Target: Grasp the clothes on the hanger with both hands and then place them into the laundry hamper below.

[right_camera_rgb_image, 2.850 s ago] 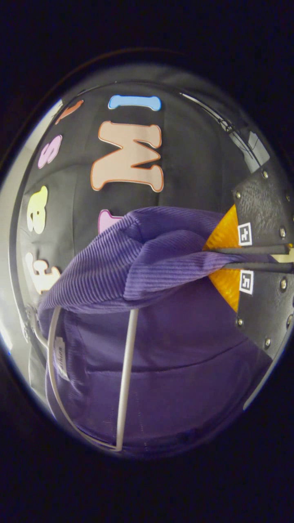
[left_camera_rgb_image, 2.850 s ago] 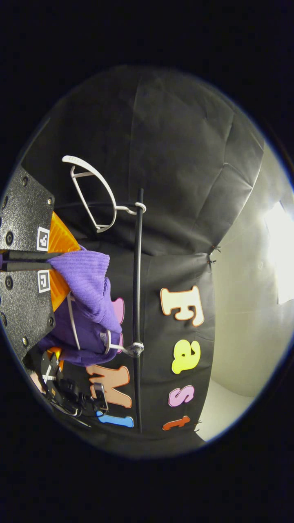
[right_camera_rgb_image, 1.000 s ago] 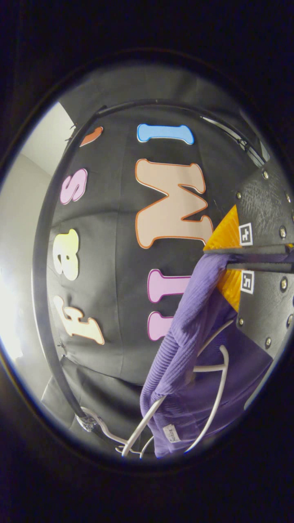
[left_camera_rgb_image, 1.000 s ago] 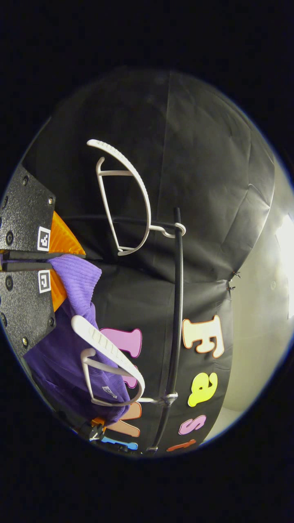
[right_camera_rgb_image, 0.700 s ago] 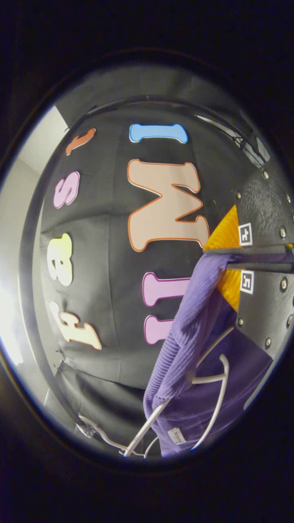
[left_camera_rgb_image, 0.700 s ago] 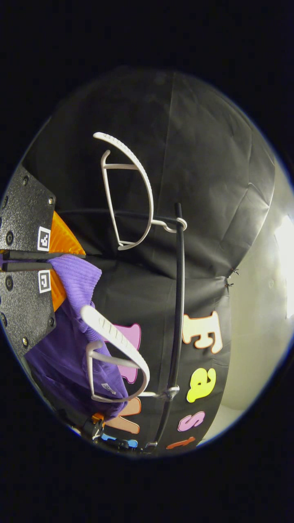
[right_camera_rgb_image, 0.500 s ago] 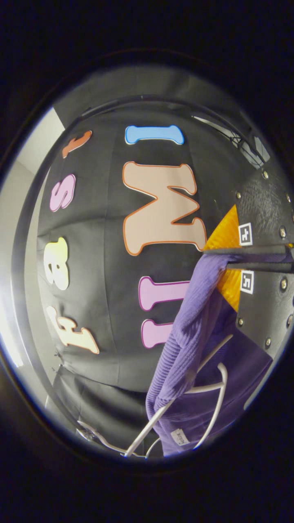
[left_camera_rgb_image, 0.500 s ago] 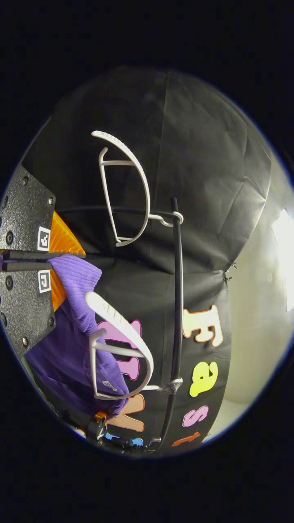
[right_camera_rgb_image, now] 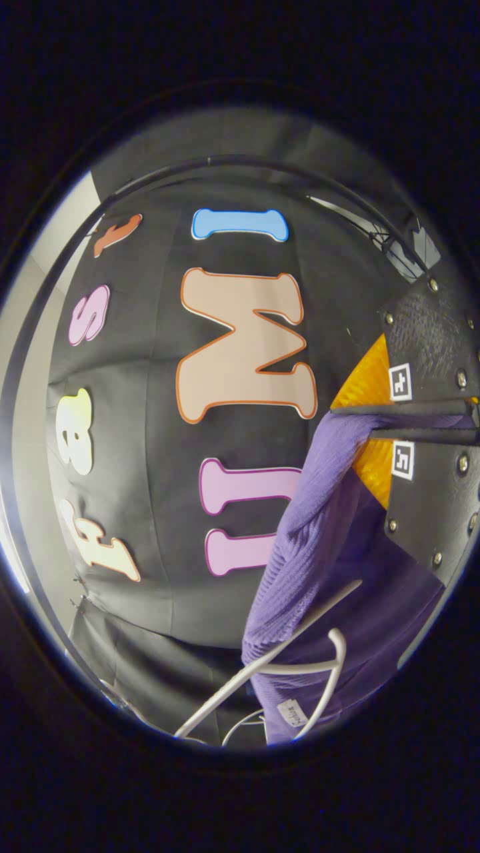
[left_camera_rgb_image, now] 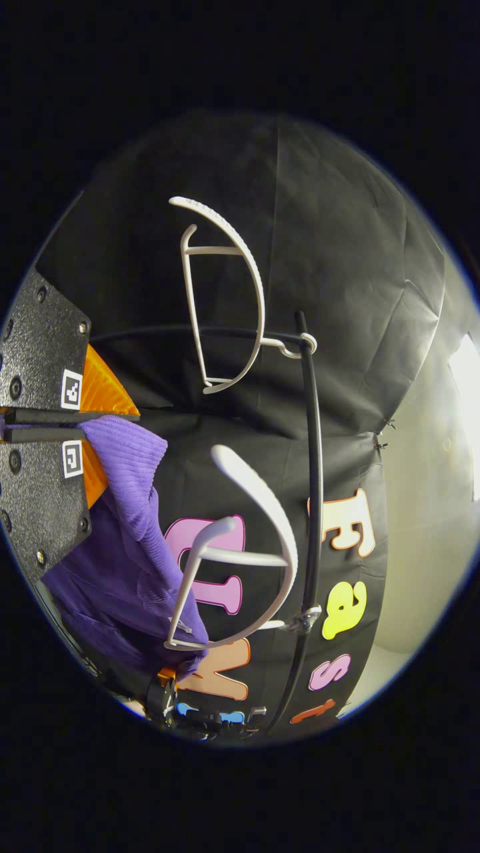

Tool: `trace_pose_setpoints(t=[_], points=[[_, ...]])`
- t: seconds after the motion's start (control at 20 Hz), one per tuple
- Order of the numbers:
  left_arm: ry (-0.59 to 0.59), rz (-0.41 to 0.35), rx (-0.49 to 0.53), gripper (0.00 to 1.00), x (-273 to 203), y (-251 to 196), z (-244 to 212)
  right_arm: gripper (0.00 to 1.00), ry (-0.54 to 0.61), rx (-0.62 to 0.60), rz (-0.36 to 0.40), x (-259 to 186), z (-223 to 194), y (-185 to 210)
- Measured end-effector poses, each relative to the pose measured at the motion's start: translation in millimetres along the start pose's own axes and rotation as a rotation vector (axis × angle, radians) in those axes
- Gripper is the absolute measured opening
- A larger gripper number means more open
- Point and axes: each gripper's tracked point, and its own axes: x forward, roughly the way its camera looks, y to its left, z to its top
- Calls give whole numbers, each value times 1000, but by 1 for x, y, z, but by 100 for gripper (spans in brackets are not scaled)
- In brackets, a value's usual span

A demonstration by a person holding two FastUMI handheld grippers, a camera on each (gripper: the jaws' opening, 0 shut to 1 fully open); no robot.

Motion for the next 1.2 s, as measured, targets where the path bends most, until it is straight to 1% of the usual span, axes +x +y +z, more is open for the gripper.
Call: trace_pose_setpoints(t=[0.15,0.2,0.25,0.4,0.45,0.5,0.55,0.65,0.9,1.05,1.2], points=[[7,-12,7,3,0,-1,-5,8,16,10,-7,-2,-9,-4],[12,-14,10,5,0,-2,-8,8,19,6,-9,-7,-13,-6],[16,-16,12,3,0,-2,-10,8,22,0,-11,-8,-15,-6],[32,-19,9,3,0,-2,-18,8,27,-12,-15,-13,-19,-8],[40,-19,7,5,0,-2,-23,8,31,-14,-16,-14,-22,-9],[45,-21,4,5,0,-1,-25,8,34,-15,-18,-16,-23,-10],[54,-23,3,0,0,-1,-29,8,38,-18,-21,-17,-25,-12],[66,-28,2,3,-1,-2,-36,8,47,-25,-24,-20,-30,-14],[97,-47,17,3,-2,-5,-51,8,80,-52,-35,-31,-49,-17],[111,-59,28,3,-3,-7,-58,8,107,-76,-31,-39,-64,-17],[137,-80,37,3,-7,-10,-71,7,138,-85,11,-49,-83,-4]])
